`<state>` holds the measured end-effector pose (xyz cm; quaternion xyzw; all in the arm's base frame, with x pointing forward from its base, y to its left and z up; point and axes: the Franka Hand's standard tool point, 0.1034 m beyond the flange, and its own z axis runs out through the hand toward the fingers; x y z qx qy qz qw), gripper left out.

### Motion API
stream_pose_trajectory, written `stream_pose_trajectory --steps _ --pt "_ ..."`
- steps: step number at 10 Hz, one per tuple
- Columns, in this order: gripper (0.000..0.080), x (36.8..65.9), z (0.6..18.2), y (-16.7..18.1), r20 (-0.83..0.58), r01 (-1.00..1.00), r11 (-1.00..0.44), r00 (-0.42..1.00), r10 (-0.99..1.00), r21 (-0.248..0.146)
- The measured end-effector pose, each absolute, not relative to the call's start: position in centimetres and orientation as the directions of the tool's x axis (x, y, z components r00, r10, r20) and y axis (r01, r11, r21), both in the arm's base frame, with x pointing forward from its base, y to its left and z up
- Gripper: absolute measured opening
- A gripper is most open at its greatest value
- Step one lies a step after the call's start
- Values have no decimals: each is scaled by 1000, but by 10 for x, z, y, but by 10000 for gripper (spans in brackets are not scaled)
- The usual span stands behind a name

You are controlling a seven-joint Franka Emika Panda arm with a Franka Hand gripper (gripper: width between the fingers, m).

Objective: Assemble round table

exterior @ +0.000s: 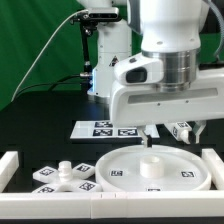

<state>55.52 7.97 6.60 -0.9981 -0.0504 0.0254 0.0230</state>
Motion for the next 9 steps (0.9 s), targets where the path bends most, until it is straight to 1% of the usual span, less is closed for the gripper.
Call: stream_pose_trajectory --steps 2,3,4,7,9 --pt "649 542 76 94 -44 240 -971 970 241 -27" --pt "649 539 76 98 -42 243 -970 969 244 -26" --pt "649 539 75 98 -46 154 -988 987 155 -32" --pt "649 538 74 101 -54 -55 -998 997 -53 -30" --pt "649 525 70 110 -57 -2 -1000 998 0 -21"
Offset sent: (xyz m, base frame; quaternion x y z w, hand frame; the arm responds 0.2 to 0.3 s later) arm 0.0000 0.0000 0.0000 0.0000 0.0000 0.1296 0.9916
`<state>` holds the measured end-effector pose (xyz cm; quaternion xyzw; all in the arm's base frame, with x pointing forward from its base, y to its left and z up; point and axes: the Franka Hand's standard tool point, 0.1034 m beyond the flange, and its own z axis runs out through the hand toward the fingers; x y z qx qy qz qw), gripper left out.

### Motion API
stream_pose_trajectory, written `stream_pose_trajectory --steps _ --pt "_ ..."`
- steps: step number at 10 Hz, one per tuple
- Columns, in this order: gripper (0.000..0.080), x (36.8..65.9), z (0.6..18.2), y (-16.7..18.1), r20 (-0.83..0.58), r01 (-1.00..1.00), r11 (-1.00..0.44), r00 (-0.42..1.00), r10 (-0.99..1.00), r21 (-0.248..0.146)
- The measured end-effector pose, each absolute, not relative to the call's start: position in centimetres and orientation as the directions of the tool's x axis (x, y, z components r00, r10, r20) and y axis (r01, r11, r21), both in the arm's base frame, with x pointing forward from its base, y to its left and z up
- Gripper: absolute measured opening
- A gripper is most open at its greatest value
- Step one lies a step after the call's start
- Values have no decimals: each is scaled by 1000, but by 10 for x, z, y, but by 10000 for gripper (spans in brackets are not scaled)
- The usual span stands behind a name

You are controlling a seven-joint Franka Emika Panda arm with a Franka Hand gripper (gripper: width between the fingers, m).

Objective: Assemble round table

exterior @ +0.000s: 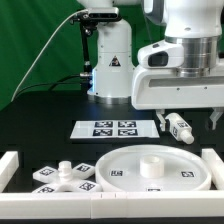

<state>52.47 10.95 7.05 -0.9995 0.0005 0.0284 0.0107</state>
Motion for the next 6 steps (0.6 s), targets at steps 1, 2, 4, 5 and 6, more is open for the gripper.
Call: stream_pose_trajectory --steps 1,2,4,5,6 --pt "649 522 74 108 -52 122 -992 991 124 -26" --pt "649 519 74 107 -48 219 -975 974 221 -30" --pt "649 514 70 105 -45 463 -885 884 465 -41" --pt "649 516 70 105 -31 508 -860 860 509 -38" --pt "649 516 70 103 -31 577 -816 815 579 -37"
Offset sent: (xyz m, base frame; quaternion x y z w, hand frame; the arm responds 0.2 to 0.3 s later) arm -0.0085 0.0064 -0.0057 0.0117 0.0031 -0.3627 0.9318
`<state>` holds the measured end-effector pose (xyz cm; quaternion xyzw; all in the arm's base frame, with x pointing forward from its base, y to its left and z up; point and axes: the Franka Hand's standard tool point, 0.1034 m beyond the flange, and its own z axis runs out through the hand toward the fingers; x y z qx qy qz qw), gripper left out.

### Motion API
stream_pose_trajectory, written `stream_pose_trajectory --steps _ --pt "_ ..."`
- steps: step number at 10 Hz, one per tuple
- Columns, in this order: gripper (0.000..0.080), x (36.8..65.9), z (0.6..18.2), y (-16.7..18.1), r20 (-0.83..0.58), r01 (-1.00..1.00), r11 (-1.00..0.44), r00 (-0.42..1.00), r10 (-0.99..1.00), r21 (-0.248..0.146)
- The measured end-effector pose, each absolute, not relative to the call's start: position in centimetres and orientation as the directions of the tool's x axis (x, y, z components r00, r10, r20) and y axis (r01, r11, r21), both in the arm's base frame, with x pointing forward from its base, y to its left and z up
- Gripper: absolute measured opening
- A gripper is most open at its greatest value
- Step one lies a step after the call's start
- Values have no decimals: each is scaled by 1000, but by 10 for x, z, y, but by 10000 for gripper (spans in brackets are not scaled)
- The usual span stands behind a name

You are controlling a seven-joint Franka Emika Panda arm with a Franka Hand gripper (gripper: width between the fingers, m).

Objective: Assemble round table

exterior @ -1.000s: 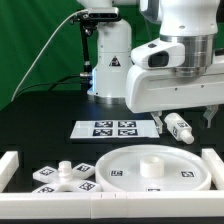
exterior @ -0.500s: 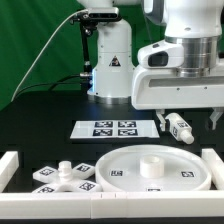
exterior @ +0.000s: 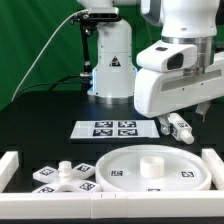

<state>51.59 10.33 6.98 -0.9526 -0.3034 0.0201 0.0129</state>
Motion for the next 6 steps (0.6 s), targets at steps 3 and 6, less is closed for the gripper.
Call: stream_pose_trajectory --steps 3,6 --pt "649 515 67 107 -3 821 -570 570 822 -8" --pt "649 504 64 118 -25 993 -119 119 993 17"
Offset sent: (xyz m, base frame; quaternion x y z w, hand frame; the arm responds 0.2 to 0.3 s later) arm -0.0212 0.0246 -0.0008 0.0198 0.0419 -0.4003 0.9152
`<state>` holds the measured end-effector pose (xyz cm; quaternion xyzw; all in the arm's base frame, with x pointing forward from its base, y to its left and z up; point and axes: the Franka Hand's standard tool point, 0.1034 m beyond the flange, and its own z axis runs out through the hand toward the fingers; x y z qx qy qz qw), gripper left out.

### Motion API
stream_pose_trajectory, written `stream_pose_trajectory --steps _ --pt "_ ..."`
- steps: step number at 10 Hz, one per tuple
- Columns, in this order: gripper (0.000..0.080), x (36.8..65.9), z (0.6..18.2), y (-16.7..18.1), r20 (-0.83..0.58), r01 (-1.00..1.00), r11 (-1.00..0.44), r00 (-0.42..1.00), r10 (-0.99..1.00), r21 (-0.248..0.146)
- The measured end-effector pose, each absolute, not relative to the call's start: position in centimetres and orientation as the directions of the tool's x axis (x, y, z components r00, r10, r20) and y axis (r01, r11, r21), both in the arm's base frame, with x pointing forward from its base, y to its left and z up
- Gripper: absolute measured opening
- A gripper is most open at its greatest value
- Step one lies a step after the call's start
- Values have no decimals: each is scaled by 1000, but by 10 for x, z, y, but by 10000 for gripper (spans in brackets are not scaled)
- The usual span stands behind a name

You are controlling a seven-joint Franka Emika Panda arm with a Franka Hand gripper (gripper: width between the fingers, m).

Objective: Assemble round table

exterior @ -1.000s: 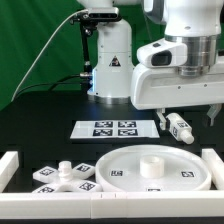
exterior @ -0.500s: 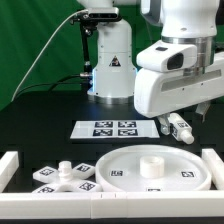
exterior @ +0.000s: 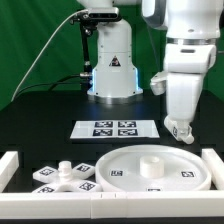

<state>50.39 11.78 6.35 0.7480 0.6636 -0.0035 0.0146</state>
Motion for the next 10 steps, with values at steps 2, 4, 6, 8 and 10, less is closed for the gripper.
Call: stream_pose_trajectory --steps 2,4,6,8,10 --pt "649 503 62 115 -35 1000 -9 10 999 11" --pt "649 503 61 112 -42 998 66 -66 997 9" --pt "649 496 60 124 -58 978 209 -209 976 1" --pt "649 481 63 140 -51 909 417 -418 907 -13" --pt "649 486 67 121 -50 811 585 -585 809 -17"
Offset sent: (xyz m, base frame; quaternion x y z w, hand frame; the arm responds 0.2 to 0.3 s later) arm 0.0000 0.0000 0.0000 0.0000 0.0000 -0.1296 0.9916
